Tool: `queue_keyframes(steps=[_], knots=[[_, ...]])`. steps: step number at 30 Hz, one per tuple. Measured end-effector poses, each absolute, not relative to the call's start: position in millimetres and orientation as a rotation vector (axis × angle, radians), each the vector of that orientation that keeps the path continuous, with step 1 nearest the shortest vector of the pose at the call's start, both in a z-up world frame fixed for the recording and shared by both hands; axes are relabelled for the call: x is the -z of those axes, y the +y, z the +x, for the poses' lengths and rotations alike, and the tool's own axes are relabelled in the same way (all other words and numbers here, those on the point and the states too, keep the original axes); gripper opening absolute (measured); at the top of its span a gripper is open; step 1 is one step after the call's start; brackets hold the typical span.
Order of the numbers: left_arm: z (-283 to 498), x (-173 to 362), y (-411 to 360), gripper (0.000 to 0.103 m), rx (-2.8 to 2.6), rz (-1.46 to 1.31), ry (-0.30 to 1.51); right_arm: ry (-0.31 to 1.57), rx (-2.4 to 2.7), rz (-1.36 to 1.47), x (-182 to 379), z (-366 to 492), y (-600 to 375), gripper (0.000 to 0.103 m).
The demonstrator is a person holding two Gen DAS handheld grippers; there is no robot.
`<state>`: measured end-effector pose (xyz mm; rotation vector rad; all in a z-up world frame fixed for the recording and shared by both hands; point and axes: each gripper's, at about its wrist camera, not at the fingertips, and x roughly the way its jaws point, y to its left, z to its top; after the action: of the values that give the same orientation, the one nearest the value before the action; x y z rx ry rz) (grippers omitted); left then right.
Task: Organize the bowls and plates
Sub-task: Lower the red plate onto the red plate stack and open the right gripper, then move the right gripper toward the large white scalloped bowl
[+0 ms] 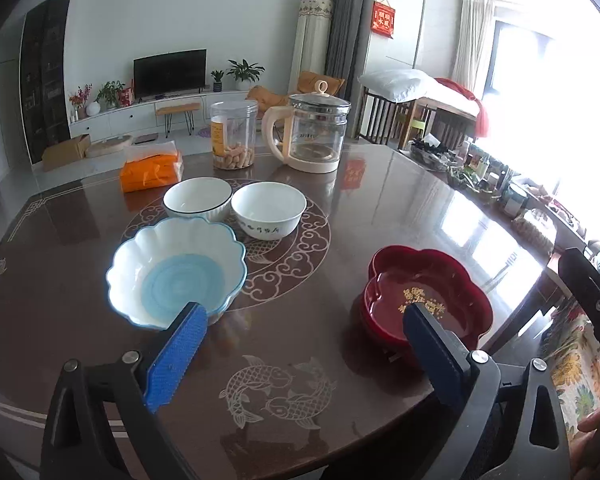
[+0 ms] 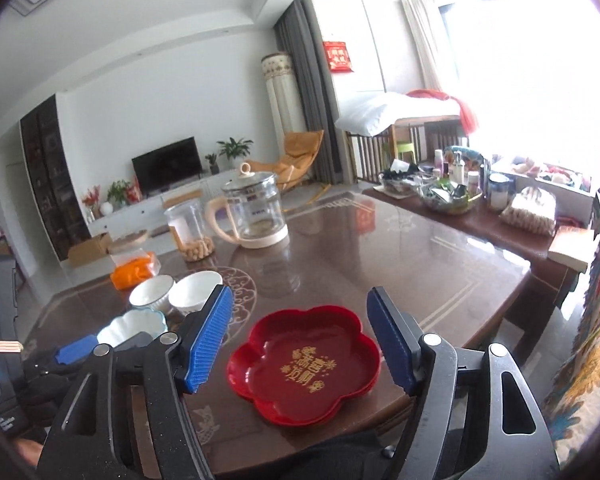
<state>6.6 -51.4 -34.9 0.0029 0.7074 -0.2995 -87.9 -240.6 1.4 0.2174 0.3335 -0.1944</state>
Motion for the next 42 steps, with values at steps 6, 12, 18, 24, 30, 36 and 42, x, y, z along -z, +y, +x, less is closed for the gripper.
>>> queue_keyframes(steps=[6, 12, 18, 24, 30, 36, 42], knots=[[7, 52, -24, 0.098, 0.189, 0.074, 0.760, 0.347, 0.112, 0.024, 33, -87, -178, 0.073], [14, 65, 1, 0.098, 0.121, 0.018, 0.787, 0.383, 0.081, -0.019, 49, -85, -165, 0.073], [21, 74, 6, 0.098, 0.083, 0.039, 0.808, 0.404, 0.088, -0.049, 57, -84, -158, 0.073], [22, 76, 11, 0.098, 0.080, 0.036, 0.803, 0.442, 0.099, -0.038, 63, -79, -161, 0.073], [16, 79, 32, 0.098, 0.092, -0.073, 0.755, 0.470, 0.104, -0.066, 67, -76, -156, 0.073], [8, 94, 28, 0.098, 0.096, -0.018, 0.800, 0.425, 0.106, -0.148, 66, -86, -141, 0.073], [-7, 85, 27, 0.098, 0.143, -0.050, 0.752, 0.413, 0.099, -0.216, 67, -88, -128, 0.078]])
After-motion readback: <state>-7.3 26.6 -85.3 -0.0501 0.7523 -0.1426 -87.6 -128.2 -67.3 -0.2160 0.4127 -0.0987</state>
